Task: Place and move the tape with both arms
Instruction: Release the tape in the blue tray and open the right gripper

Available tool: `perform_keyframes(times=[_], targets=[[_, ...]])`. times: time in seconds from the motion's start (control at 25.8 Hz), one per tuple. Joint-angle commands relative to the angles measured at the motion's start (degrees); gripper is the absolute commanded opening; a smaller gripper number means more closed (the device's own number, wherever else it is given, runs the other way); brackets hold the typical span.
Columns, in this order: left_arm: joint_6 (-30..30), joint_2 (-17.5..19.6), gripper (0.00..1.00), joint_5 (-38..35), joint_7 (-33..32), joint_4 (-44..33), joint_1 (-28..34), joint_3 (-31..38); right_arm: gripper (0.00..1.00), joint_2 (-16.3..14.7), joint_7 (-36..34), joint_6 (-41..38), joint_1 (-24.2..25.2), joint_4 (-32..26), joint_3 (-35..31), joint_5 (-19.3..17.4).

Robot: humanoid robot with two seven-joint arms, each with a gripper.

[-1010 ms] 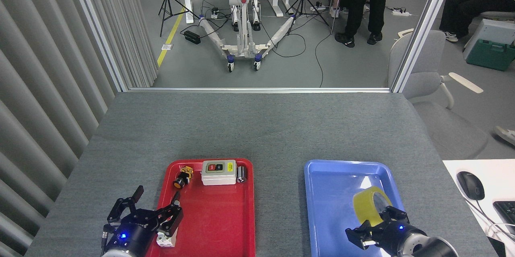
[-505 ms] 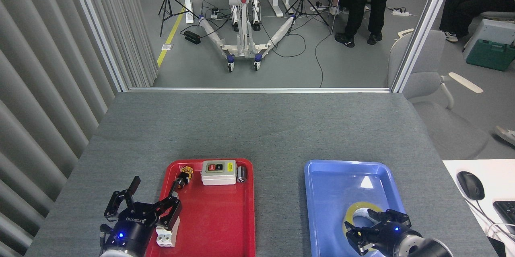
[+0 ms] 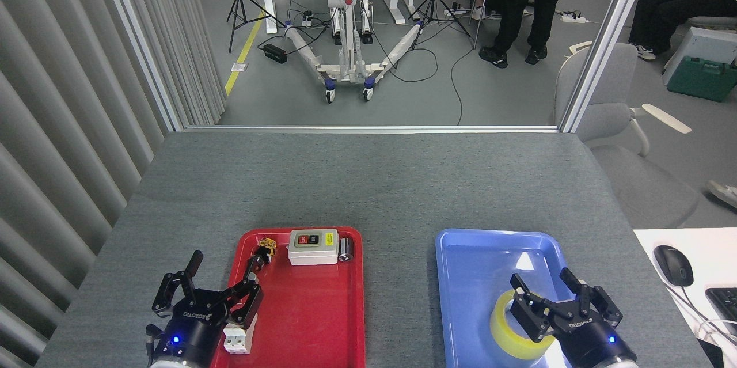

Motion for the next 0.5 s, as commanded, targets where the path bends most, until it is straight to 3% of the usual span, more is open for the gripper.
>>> perform_keyframes(times=[0.0, 0.16, 0.47], targets=[[-0.07, -0.04, 0.99, 0.36, -0.37, 0.50, 0.01, -0.02, 0.99, 4.64, -14.00, 0.44, 2.21, 0.02, -1.35, 1.82], [-0.07, -0.04, 0.99, 0.36, -1.33, 1.38, 0.01, 0.06, 0.99, 8.60, -16.02, 5.36, 4.49, 0.29, -0.83, 9.38], [-0.34, 0.13, 0.99, 0.45, -4.59, 1.73, 0.01, 1.29, 0.99, 9.56, -19.54, 14.85, 4.76, 0.64, 3.83, 17.02]])
